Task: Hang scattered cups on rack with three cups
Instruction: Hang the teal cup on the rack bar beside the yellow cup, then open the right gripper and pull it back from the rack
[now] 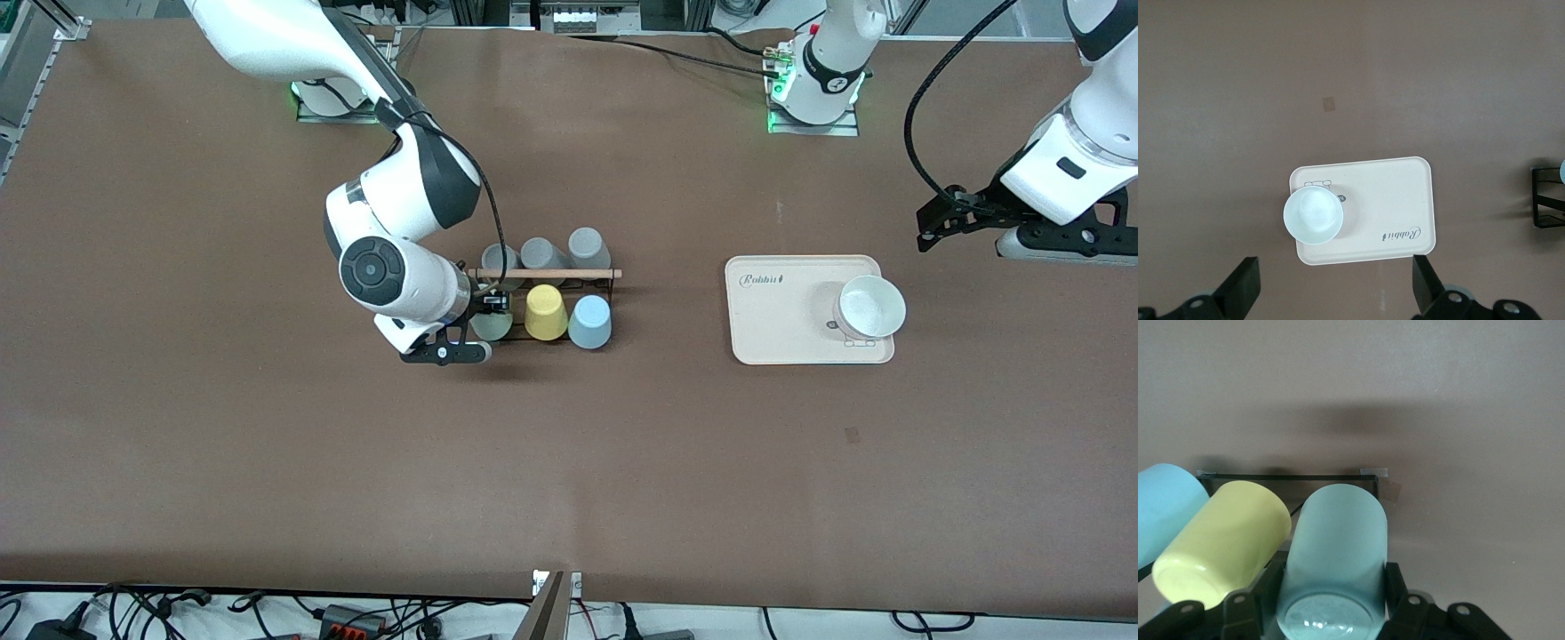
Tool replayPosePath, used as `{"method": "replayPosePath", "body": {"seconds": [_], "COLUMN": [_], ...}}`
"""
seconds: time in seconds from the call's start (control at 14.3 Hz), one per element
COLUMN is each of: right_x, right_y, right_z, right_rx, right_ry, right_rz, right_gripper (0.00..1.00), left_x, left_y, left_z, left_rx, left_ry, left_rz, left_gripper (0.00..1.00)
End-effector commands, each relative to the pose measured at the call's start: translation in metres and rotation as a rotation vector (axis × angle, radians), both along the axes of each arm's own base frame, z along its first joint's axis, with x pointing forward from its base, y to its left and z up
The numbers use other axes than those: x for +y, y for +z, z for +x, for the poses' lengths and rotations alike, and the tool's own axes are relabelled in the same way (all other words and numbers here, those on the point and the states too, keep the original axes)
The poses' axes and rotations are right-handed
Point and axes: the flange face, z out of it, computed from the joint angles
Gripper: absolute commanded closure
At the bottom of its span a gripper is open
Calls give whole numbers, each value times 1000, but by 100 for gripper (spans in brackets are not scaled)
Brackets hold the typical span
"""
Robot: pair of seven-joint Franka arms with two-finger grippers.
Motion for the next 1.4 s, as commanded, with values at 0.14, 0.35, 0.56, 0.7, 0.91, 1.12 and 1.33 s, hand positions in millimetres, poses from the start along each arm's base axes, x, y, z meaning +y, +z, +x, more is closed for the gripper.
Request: {"method": "replayPosePath", "body": {"seconds": [0.14, 0.35, 0.56, 0.7, 0.91, 1.12, 1.33], "right_x": [3, 4, -36, -70, -148, -221, -251], "right_y": [-3, 19, 53, 84, 113, 133, 168], "right_z": [4, 11, 37, 49, 66, 66, 49], "right_rx": [5, -31, -61, -89, -82, -31, -39], "right_ry": [-9, -7, -65, -102, -193, -222, -238], "right_rz": [-12, 3, 17, 24, -1, -85, -128], "right_gripper": [1, 0, 0, 0, 0, 0, 0], "left_x": [3, 2, 2, 5, 5, 5, 5], "left_y": [6, 6, 6, 6, 6, 6, 6], "left_z": [3, 3, 3, 4, 3, 3, 3], "left_rx": [5, 3, 5, 3, 5, 5, 5], "left_ry": [-1, -1, 0, 3, 2, 2, 3], "left_rz": [10, 10, 10, 10, 10, 11, 10], "left_gripper": [0, 0, 0, 0, 0, 0, 0]}}
